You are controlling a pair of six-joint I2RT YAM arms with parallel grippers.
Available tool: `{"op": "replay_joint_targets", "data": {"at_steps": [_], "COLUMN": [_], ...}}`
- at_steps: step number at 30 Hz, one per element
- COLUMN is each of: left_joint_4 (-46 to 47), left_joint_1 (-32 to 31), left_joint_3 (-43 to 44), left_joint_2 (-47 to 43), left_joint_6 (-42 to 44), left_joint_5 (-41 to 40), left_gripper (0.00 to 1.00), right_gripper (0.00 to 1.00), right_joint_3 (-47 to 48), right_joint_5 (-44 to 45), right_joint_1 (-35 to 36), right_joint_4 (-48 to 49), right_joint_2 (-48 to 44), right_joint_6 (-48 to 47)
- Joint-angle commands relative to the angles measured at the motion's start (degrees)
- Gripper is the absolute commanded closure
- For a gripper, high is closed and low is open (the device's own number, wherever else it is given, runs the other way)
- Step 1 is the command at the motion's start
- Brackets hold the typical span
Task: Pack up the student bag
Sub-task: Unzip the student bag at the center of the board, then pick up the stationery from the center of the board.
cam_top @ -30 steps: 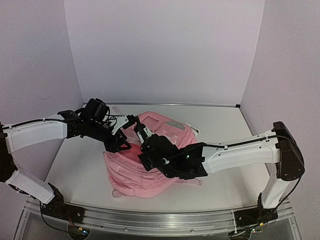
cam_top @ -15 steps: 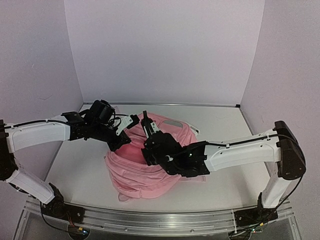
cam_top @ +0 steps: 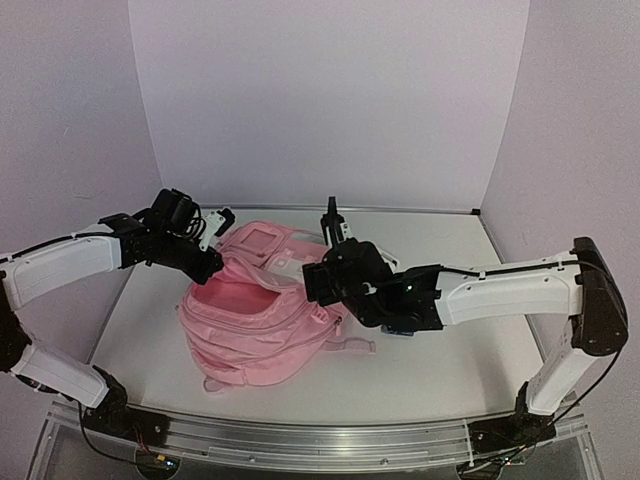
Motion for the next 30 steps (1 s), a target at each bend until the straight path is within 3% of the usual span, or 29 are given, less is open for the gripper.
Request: {"op": "replay_joint_targets", "data": {"at_steps": [1, 7, 11, 17, 25, 30], "left_joint_4": [-1.8, 1.7, 4.7, 6.4, 6.6, 5.6], "left_joint_1": [1.7, 1.6, 1.6, 1.7, 1.7, 1.7], "left_joint_3": [2.7, 7.4, 9.5, 7.3, 5.8, 6.4], "left_joint_2": [-1.5, 1.6, 2.1, 0.6, -1.3, -0.4], "left_joint_6": [-5.1, -3.1, -1.2, -0.6, -0.4, -0.6], "left_joint_5": [-0.9, 14.7, 22.9, 20.9, 18.1, 18.5], "left_gripper": [1.0, 1.0, 1.0, 1.0, 1.0, 1.0], "right_gripper": [0.14, 0.03, 0.02, 0.02, 0.02, 0.08], "right_joint_3": [-3.2, -5.4, -4.0, 1.3, 7.3, 9.1], "right_joint_5": [-6.1, -22.5, -27.6, -32.8, -26.6, -25.9], "right_joint_1": [-7.8, -21.7, -29.9, -36.6, -37.4, -38.1], "right_joint_4": [-1.1, -1.3, -1.6, -4.0, -7.9, -8.9], "right_joint_2": [-4.0, -1.8, 2.7, 11.1, 18.6, 21.5], "right_joint_6": [3.5, 2.9, 0.3, -5.5, -14.0, -16.6]}}
